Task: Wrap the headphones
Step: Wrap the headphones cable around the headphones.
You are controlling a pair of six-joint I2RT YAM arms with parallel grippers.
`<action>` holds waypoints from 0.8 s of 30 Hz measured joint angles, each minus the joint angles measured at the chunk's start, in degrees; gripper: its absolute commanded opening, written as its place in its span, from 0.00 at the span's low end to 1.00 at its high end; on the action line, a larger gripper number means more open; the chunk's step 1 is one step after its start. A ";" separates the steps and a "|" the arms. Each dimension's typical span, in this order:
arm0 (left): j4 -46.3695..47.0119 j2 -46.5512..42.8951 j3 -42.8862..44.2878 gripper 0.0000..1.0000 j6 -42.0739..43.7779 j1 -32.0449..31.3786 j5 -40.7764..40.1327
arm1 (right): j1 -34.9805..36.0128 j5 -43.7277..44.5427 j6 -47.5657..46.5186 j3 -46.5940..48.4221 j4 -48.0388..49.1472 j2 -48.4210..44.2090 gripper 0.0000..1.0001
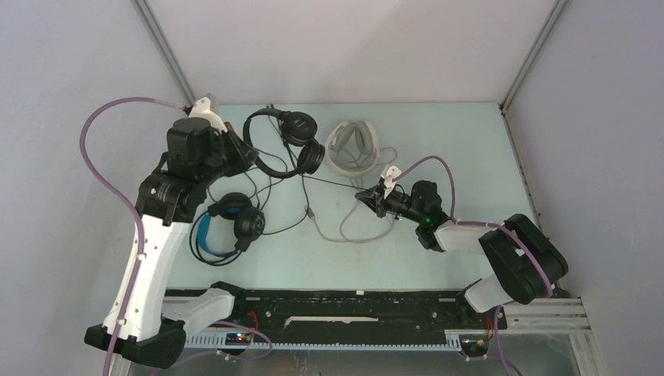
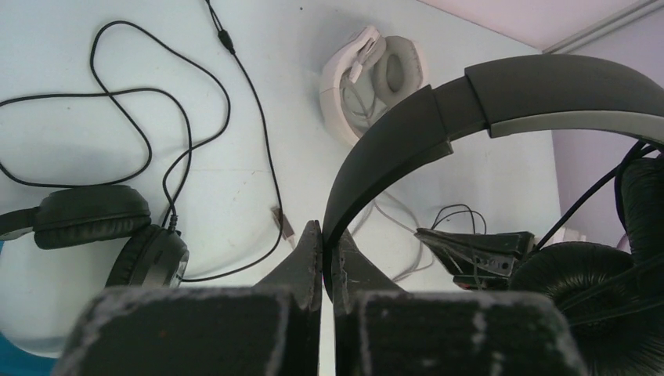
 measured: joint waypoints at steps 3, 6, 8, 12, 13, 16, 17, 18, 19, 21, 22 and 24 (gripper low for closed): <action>-0.76 0.00 0.00 0.00 1.31 0.09 -0.20 | -0.68 0.11 0.94 0.00 0.55 0.00 0.00; -0.81 0.00 0.00 0.00 3.76 0.11 1.40 | -1.75 0.44 3.10 0.00 1.49 0.00 0.00; -1.07 0.00 0.00 0.00 6.08 0.11 2.08 | -2.73 0.42 4.85 0.04 1.60 -0.04 0.00; -1.01 -0.13 -0.37 0.00 10.93 0.11 4.04 | -4.24 0.46 6.93 1.16 -2.67 -1.84 0.00; -0.52 -0.37 -0.92 0.00 11.85 0.11 4.79 | -4.28 0.48 7.15 1.84 -4.31 -2.62 0.00; 0.55 -1.31 -3.06 0.00 14.27 0.02 8.04 | -4.39 0.61 8.17 5.14 -10.58 -4.83 0.00; 0.79 -1.46 -3.67 0.00 15.21 -0.17 9.16 | -4.46 0.59 8.70 6.60 -13.33 -5.46 0.00; 0.90 -1.49 -4.04 0.00 16.48 -0.52 10.03 | -4.55 0.46 9.16 8.22 -16.24 -5.97 0.00; 0.98 -1.42 -4.31 0.00 17.70 -1.11 10.73 | -4.59 0.42 9.66 9.60 -18.67 -6.32 0.00; 1.07 -1.27 -4.87 0.00 20.35 -2.84 11.58 | -4.68 -0.17 11.47 13.68 -26.16 -7.32 0.00; 1.16 -1.18 -5.31 0.00 21.92 -4.09 11.67 | -4.68 -0.66 12.07 15.39 -29.29 -7.80 0.00; 1.70 -1.16 -6.71 0.00 24.46 -6.10 11.63 | -4.68 -2.12 13.60 19.43 -36.44 -9.07 0.00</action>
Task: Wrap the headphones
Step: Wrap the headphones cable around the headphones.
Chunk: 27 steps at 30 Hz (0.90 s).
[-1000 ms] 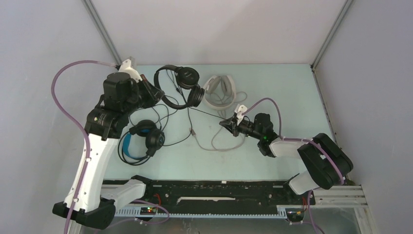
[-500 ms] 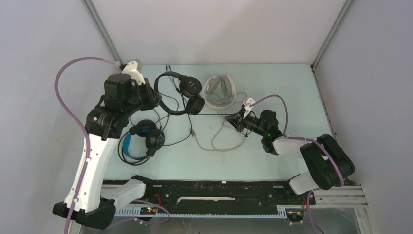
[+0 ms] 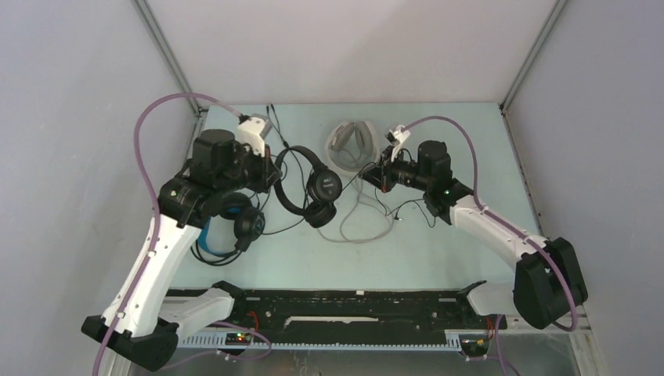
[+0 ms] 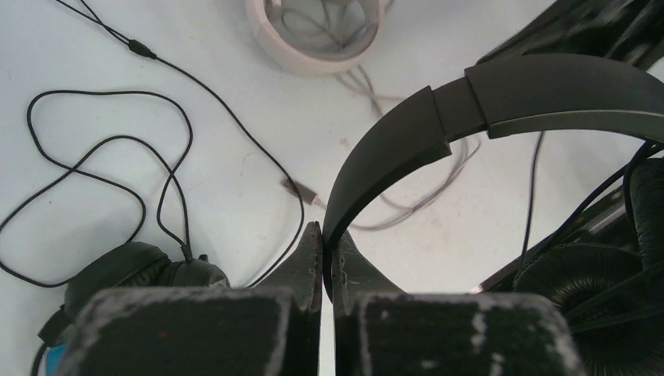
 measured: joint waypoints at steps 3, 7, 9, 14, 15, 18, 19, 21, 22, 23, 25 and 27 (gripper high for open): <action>1.33 -0.11 -3.52 0.00 3.96 -2.32 -1.29 | 0.00 -3.02 2.03 5.53 -8.79 -1.60 0.00; 4.68 -0.63 -8.07 0.00 8.96 -4.83 -3.69 | 0.02 -7.76 6.05 9.92 -16.50 -3.39 0.00; 6.93 -1.36 -9.86 0.00 11.19 -5.77 -4.31 | 0.02 -9.81 8.70 10.47 -18.71 -4.09 0.00; 11.19 -3.30 -12.50 0.00 17.11 -8.66 -6.64 | 0.02 -13.60 15.15 10.47 -20.81 -4.72 0.00; 11.76 -3.54 -12.79 0.00 18.18 -9.35 -7.15 | 0.02 -14.25 16.52 10.47 -20.70 -4.76 0.00; 12.96 -3.93 -13.35 0.00 20.68 -11.13 -8.98 | 0.09 -15.61 20.17 10.47 -19.34 -4.81 0.00; 13.29 -3.93 -13.38 0.00 21.38 -11.63 -9.70 | 0.17 -15.87 21.40 10.47 -18.62 -4.81 0.00; 13.79 -3.93 -13.42 0.00 22.62 -12.22 -11.47 | 0.66 -16.59 23.71 10.49 -17.38 -4.81 0.00; 13.88 -3.93 -13.42 0.00 23.17 -12.50 -12.39 | 0.87 -16.87 24.28 10.56 -17.16 -4.76 0.00; 13.97 -3.89 -13.42 0.00 23.65 -12.87 -13.77 | 1.22 -17.25 25.14 10.86 -17.25 -4.61 0.00; 14.08 -3.58 -13.42 0.00 25.14 -13.88 -17.18 | 1.95 -17.77 26.32 11.89 -17.38 -4.04 0.00; 14.14 -2.93 -13.42 0.00 26.56 -15.08 -20.65 | 2.75 -18.16 27.34 13.05 -17.64 -3.76 0.00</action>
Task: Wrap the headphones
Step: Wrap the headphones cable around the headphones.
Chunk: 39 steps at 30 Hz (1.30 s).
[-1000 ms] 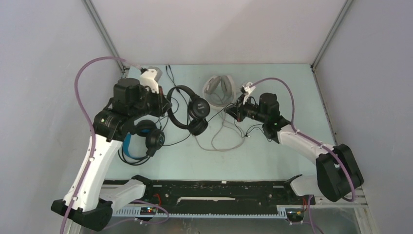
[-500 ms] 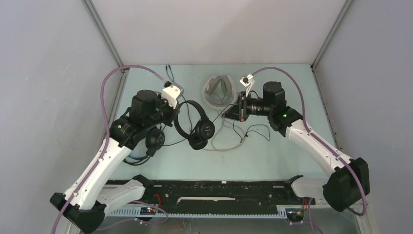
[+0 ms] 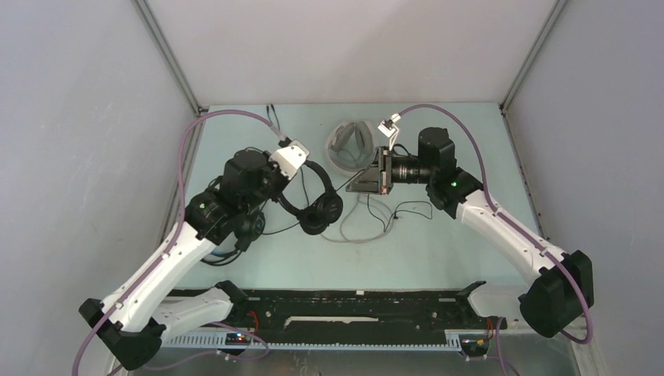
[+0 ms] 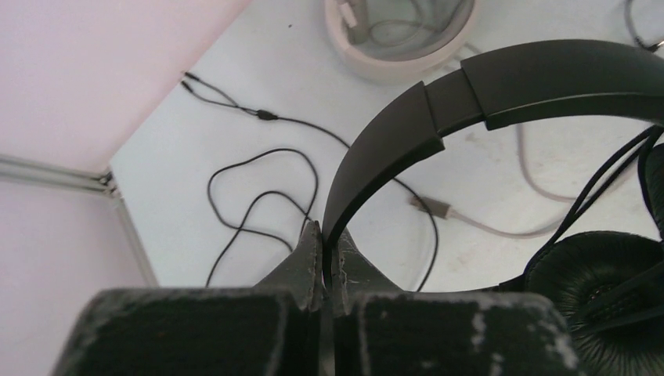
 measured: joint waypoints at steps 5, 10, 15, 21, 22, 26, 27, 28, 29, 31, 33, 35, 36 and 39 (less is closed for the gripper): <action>0.98 1.70 0.00 0.00 1.38 -1.64 -5.84 | 1.66 -0.94 2.71 1.84 0.46 0.35 0.00; 1.53 2.40 0.02 0.00 0.85 -2.47 -10.43 | 3.61 -0.94 4.79 3.19 1.60 2.21 0.05; 0.72 2.93 0.07 0.00 -1.36 -2.47 -13.14 | 5.38 -0.59 6.69 3.87 3.89 3.82 0.07; -0.13 3.28 0.09 0.00 -4.37 -2.47 -14.53 | 7.19 0.28 7.72 6.34 5.60 6.82 0.07; -0.33 3.28 0.09 0.00 -5.03 -2.47 -14.67 | 7.48 0.55 7.72 6.80 5.57 7.26 0.07; -2.47 3.91 1.25 0.00 -8.31 -2.47 -14.99 | 8.61 1.84 7.45 8.81 5.11 8.68 0.07; -2.89 4.24 1.77 0.00 -9.22 -2.47 -14.99 | 8.94 2.12 7.23 9.46 4.92 9.05 0.07; -3.30 4.59 2.38 0.00 -10.25 -2.47 -14.97 | 9.20 2.49 6.99 9.99 4.81 9.31 0.07; -3.61 4.87 2.86 0.00 -11.37 -2.47 -14.97 | 9.60 2.91 6.73 10.71 4.37 9.68 0.07; -4.35 5.40 3.76 0.00 -14.08 -2.47 -15.04 | 10.45 3.58 6.05 11.87 3.89 10.34 0.07; -5.57 6.08 4.83 0.00 -16.94 -2.47 -15.15 | 11.41 4.28 5.33 12.61 3.26 10.84 0.07; -7.41 7.41 6.86 0.00 -20.26 -2.47 -15.39 | 12.28 4.96 4.76 12.87 2.27 11.04 0.07; -8.11 8.22 7.93 0.00 -21.68 -2.47 -15.56 | 12.57 5.33 4.37 12.87 1.84 11.06 0.07; -10.88 11.37 11.72 0.00 -26.16 -2.47 -16.52 | 13.84 6.95 2.97 13.18 -0.17 11.06 0.07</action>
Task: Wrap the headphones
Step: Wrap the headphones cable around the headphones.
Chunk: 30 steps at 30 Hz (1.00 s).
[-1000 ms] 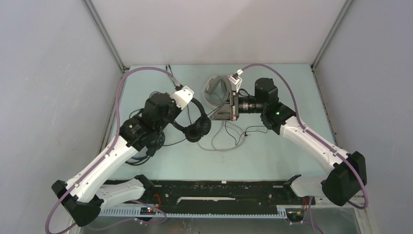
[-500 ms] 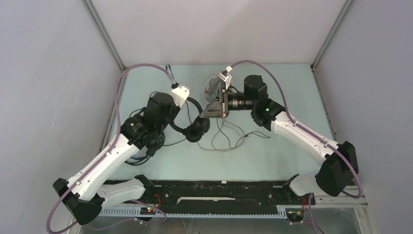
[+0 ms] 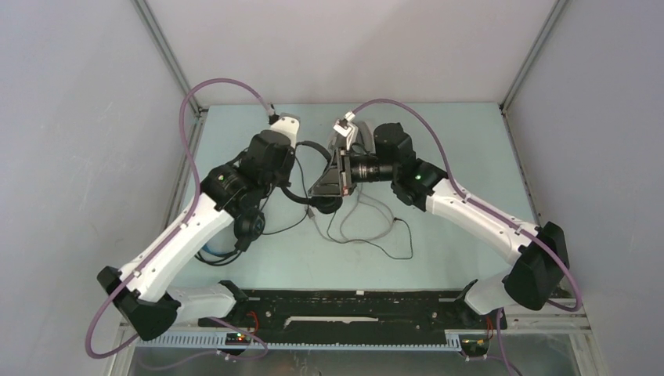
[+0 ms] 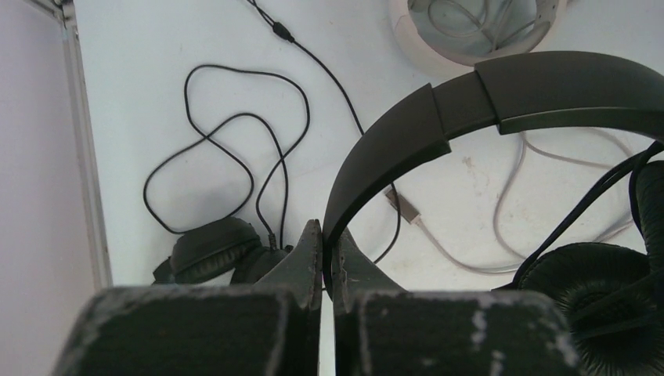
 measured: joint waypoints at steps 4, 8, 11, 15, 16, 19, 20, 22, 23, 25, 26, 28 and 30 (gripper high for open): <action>-2.67 3.23 3.13 0.00 -5.01 0.00 -1.46 | 1.55 3.48 -2.93 0.13 -3.06 -0.02 0.09; -4.92 3.65 3.50 0.00 -10.12 0.00 -3.65 | 3.06 9.99 -7.54 0.13 -7.04 -0.07 0.12; -5.49 3.65 3.52 0.00 -13.09 0.02 -4.68 | 4.61 15.47 -11.50 0.13 -9.53 -0.42 0.13; -5.51 3.56 3.52 0.00 -17.09 0.79 -4.59 | 6.82 21.20 -15.72 -0.13 -9.92 -2.16 0.13; -5.49 3.41 3.52 0.00 -18.08 1.27 -4.31 | 7.43 22.69 -16.81 -0.57 -9.46 -2.97 0.13; -5.29 2.45 3.52 0.00 -20.46 3.21 -2.73 | 8.74 25.81 -19.58 -2.10 -7.78 -4.90 0.13; -5.16 1.92 3.52 0.00 -21.16 3.98 -2.16 | 9.16 26.80 -20.70 -3.13 -6.47 -5.57 0.14; -4.96 0.68 3.52 0.00 -22.71 5.44 -1.29 | 9.64 27.93 -22.25 -5.22 -4.11 -6.58 0.14; -4.90 0.02 3.52 0.00 -23.50 5.97 -0.98 | 9.84 28.44 -22.95 -6.29 -3.08 -6.97 0.14; -4.59 -1.31 3.48 0.00 -24.83 6.91 -0.13 | 10.40 29.44 -24.96 -8.87 -0.44 -7.52 0.14; -4.17 -1.95 3.43 0.00 -25.59 7.26 0.26 | 10.56 29.73 -25.77 -9.55 0.20 -7.54 0.14; -3.39 -2.73 3.32 0.00 -26.77 7.63 1.16 | 10.95 30.53 -27.43 -10.54 0.90 -7.52 0.14; -2.64 -3.39 3.06 0.00 -28.02 7.91 2.19 | 11.43 31.26 -28.94 -10.78 1.90 -7.52 0.14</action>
